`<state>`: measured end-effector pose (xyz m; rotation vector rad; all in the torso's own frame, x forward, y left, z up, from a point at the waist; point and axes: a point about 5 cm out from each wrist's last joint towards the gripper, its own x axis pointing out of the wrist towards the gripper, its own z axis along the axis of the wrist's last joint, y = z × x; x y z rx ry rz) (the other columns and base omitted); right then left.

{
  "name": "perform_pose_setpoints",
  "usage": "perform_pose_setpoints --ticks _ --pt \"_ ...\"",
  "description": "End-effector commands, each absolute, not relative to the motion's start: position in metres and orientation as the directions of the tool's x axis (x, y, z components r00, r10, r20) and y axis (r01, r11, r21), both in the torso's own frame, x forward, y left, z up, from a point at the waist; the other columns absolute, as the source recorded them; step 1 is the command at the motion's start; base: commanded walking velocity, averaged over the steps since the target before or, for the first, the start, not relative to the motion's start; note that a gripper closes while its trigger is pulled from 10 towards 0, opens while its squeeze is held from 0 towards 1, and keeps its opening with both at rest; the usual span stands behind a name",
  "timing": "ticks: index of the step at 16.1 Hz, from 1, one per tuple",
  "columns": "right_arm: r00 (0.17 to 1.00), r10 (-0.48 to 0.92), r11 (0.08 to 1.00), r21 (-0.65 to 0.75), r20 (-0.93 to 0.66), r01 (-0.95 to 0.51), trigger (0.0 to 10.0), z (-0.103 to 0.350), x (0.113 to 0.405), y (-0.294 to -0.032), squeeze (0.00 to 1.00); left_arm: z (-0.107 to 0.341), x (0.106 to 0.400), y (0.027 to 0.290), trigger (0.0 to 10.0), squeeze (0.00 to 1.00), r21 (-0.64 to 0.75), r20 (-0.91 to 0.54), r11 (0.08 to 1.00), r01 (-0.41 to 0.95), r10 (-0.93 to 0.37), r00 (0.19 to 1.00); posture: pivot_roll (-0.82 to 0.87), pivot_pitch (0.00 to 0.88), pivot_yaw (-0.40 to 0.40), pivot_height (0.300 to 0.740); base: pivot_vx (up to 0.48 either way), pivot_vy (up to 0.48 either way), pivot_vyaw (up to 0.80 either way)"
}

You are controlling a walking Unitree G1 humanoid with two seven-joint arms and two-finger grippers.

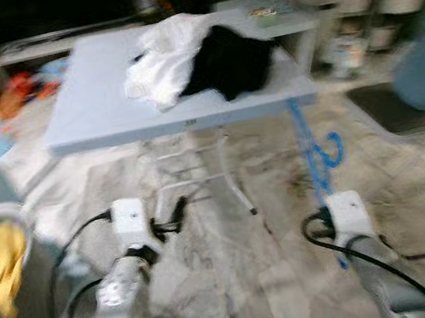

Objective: Hang hanger

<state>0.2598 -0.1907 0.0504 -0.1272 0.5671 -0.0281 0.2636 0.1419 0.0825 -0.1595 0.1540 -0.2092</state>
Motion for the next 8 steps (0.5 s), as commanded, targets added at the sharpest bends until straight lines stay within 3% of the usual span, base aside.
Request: perform_pose_setpoints --ticks 1,8 --pt "0.846 -0.092 0.99 -0.136 -0.525 0.023 10.0 0.0549 0.2591 -0.1992 0.0 0.0828 0.2642 0.1352 10.0 0.0 -0.184 -0.139 0.959 0.215 -0.241 0.96 -0.15 0.0 0.031 0.74 0.0 0.337 -0.71" --pt "0.856 -0.099 0.988 -0.155 -0.507 0.022 10.0 0.0571 0.2605 -0.198 0.0 0.0839 0.2669 0.1331 10.0 0.0 -0.185 -0.137 0.957 0.225 -0.252 0.958 -0.15 0.0 0.034 0.74 0.0 0.347 0.0"
